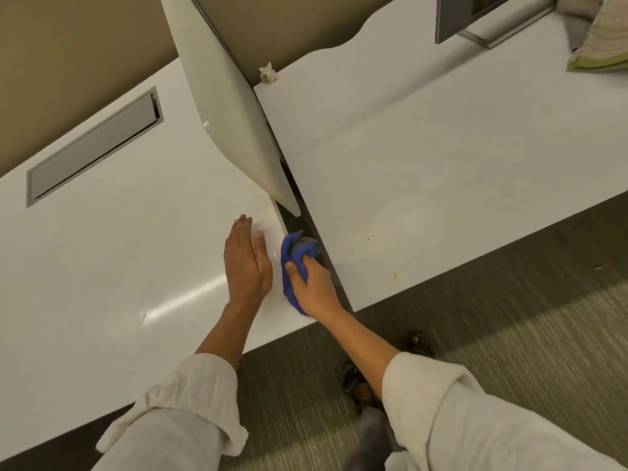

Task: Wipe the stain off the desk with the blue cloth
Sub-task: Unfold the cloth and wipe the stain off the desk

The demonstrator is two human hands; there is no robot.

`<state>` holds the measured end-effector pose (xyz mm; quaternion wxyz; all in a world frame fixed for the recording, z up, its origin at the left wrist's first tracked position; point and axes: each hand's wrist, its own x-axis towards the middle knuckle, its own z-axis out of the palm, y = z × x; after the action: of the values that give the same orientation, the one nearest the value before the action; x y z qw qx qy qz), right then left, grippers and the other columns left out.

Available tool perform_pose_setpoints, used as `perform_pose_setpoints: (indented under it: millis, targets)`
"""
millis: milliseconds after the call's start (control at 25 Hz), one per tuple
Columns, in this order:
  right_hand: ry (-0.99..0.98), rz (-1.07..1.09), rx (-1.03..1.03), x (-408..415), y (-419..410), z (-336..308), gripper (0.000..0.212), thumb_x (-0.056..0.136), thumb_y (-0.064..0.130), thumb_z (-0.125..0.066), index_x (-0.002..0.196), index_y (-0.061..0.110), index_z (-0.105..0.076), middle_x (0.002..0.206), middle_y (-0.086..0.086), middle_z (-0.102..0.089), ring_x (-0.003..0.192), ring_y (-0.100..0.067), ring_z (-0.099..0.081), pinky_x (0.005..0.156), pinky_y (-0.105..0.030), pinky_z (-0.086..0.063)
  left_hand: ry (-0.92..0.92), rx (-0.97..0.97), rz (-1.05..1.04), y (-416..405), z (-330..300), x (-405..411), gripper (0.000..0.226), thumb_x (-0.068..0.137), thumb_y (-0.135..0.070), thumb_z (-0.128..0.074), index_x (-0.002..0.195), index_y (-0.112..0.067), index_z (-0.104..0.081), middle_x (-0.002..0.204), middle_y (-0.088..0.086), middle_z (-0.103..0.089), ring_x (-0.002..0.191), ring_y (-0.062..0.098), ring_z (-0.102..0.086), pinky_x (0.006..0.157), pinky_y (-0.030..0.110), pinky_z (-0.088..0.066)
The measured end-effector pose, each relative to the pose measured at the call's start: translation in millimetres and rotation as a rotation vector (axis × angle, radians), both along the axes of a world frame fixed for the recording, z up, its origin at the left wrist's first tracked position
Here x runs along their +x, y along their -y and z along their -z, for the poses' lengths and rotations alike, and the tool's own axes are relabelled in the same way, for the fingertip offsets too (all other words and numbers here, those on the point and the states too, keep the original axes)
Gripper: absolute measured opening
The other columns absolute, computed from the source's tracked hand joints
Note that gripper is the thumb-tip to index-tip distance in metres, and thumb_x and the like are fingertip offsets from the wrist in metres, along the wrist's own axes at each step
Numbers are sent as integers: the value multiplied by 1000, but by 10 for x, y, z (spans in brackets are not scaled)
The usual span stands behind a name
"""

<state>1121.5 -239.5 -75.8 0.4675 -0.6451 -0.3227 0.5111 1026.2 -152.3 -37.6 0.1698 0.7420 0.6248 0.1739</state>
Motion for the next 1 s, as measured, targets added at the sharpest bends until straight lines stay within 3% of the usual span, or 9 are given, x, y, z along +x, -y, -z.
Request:
perform_pose_setpoints:
  millis: [240,360,480,600,640,760,840,920,1000]
  targets:
    - [77,-36,-38,-83,750,-46,27,102,33,-49,116,12,-59,103,-3,-67,93,-12,-65,83,-19,-53,-22,7,3,139,-280,-257,56,100,-45,-25,147,-16,-37,156,6,-37,143,26,-34,120,44,-24]
    - [127,-114,-56,38,986,-156,13,100,30,-54,104,20,-61,89,8,-65,77,1,-64,70,-8,-49,8,19,9,203,-426,-319,59,100,-45,-23,146,-12,-39,155,8,-38,144,25,-33,120,45,-24]
    - [66,-78,-151,288,1246,-143,17,96,32,-60,82,21,-61,72,10,-63,65,-3,-60,58,-11,-46,56,40,-5,266,-481,-379,57,101,-42,-23,145,-10,-41,153,9,-41,143,24,-34,119,43,-25]
    - [-207,260,-178,414,1215,-197,28,95,31,-62,74,13,-61,63,-2,-60,59,-12,-59,55,-20,-49,149,47,-56,297,-493,-525,52,104,-38,-25,143,-10,-44,150,8,-44,140,22,-37,117,33,-25]
    - [-193,303,-148,410,1112,-221,29,96,33,-60,75,12,-60,64,-4,-58,58,-13,-57,55,-22,-49,176,43,-77,291,-497,-574,51,104,-38,-25,142,-10,-44,150,8,-45,140,22,-38,115,30,-24]
    - [87,158,57,162,780,-324,30,97,37,-57,85,10,-61,72,-9,-60,65,-15,-57,64,-30,-49,218,28,-125,249,-509,-752,51,104,-38,-25,140,-10,-48,149,7,-47,139,21,-40,112,24,-23]
    - [363,22,183,-103,661,-277,28,99,33,-55,109,7,-63,96,-12,-69,83,-20,-65,77,-34,-55,244,15,-128,217,-510,-877,53,104,-40,-24,139,-10,-49,149,6,-47,138,21,-40,112,25,-24]
    - [622,58,273,-320,628,-211,29,99,25,-57,125,11,-56,114,-13,-66,93,-23,-67,83,-35,-58,263,20,-89,206,-490,-1046,54,104,-42,-23,139,-10,-50,149,5,-46,138,19,-40,111,24,-24]
    - [834,137,327,-472,623,-138,33,93,13,-62,125,11,-54,112,-14,-65,93,-27,-67,84,-40,-59,281,24,-43,174,-465,-1215,54,104,-41,-24,138,-10,-51,150,4,-46,138,19,-40,110,22,-23]
